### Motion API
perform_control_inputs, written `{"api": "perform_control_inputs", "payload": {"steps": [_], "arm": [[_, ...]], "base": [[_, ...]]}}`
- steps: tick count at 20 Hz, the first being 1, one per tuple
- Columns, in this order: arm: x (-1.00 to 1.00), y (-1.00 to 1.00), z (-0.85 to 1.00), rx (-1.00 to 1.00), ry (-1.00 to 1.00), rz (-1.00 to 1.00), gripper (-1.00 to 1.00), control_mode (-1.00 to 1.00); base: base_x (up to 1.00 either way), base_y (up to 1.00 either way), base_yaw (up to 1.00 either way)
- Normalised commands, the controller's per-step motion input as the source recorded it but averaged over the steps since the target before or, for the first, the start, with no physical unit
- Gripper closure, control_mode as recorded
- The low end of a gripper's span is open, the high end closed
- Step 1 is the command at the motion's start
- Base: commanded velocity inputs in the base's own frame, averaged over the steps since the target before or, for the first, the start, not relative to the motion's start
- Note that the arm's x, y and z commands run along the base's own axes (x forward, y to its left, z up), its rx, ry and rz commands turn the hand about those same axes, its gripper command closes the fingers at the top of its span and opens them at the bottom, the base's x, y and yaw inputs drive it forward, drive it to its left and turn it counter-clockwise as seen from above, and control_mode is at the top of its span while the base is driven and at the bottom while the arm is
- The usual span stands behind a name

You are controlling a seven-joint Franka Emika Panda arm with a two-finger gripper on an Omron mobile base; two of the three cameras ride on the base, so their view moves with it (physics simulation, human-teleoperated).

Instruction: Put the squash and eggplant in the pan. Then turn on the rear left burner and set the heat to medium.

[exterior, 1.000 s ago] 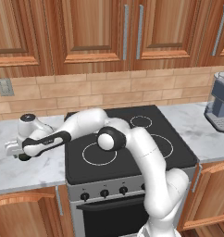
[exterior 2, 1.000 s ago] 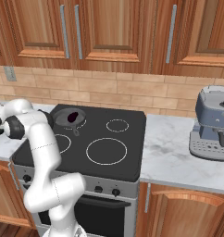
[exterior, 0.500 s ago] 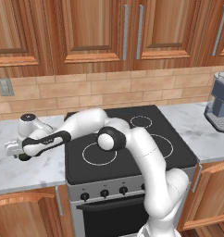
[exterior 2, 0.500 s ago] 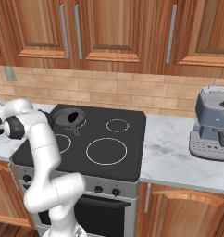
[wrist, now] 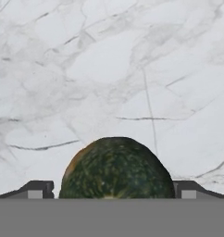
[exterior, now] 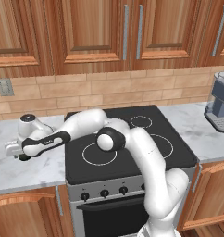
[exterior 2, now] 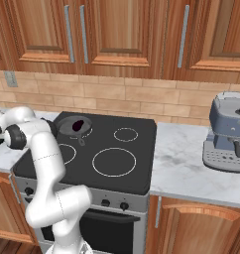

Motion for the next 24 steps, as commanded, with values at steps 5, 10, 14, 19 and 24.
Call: {"api": "perform_control_inputs", "payload": {"steps": [5, 10, 14, 19, 24], "arm": [[0.00, 0.00, 0.00, 0.00, 0.00, 0.00, 1.00, -1.00], [0.00, 0.00, 0.00, 0.00, 0.00, 0.00, 1.00, -1.00], [0.00, 0.00, 0.03, 0.00, 0.00, 0.00, 1.00, -1.00], [-0.29, -0.18, 0.54, 0.00, -0.01, 0.00, 1.00, -1.00], [-0.22, -0.45, 0.52, 0.00, 0.00, 0.00, 1.00, -1.00]], "base": [[0.00, 0.00, 0.00], [0.00, 0.00, 0.00], [0.00, 0.00, 0.00], [0.00, 0.00, 0.00], [0.00, 0.00, 0.00]]}}
